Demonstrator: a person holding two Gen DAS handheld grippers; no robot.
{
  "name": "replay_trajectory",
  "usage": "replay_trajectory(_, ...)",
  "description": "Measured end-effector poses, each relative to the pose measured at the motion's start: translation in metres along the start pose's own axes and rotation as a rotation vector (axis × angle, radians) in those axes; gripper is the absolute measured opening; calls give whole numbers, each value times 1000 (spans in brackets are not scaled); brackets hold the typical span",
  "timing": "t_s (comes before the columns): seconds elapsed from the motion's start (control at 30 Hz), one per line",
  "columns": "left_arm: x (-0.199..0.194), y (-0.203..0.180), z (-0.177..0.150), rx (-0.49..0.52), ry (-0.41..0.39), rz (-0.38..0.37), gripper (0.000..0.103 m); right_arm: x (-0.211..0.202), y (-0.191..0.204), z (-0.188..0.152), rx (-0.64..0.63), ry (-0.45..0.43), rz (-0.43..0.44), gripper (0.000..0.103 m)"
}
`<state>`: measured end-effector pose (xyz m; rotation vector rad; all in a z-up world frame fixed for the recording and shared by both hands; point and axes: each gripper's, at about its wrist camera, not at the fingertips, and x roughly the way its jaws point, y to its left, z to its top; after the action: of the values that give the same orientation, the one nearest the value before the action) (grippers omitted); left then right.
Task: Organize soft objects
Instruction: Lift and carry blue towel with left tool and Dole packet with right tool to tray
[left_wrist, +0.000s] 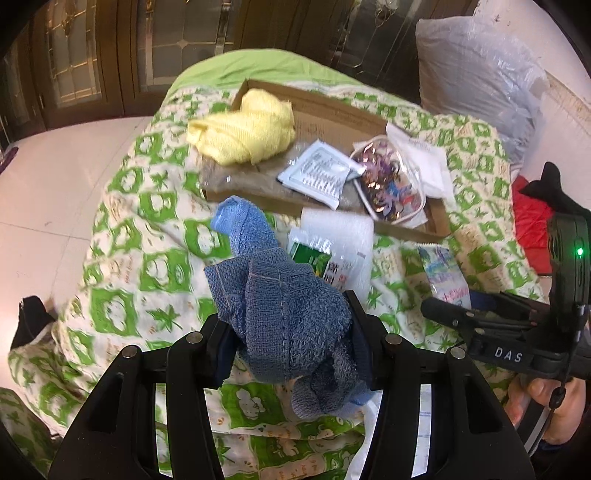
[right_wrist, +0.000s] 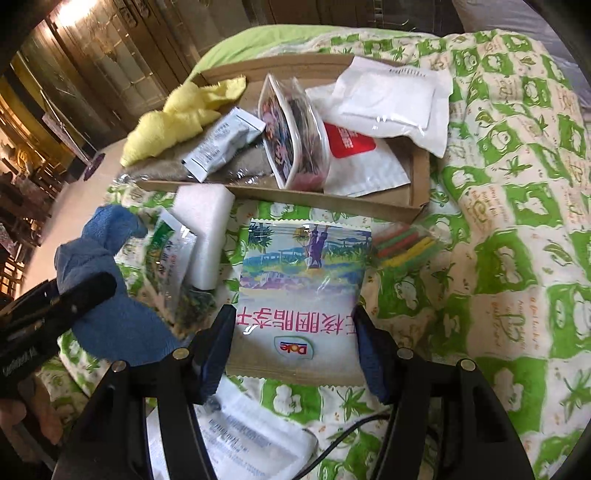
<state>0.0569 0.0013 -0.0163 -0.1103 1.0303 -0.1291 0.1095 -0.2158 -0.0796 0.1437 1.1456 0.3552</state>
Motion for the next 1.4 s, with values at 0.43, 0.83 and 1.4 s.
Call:
replay_trajectory(0.43, -37, -1, 36, 110, -49, 69, 52, -35, -3, 5, -27, -37, 16, 62)
replay_trajectory(0.83, -33, -12, 63, 161, -42, 96, 52, -52, -18, 23, -30, -40, -14, 62)
replay_trajectory(1.4, -10, -37, 125, 277, -53, 145, 52, -51, -34, 74, -14, -48, -9, 62)
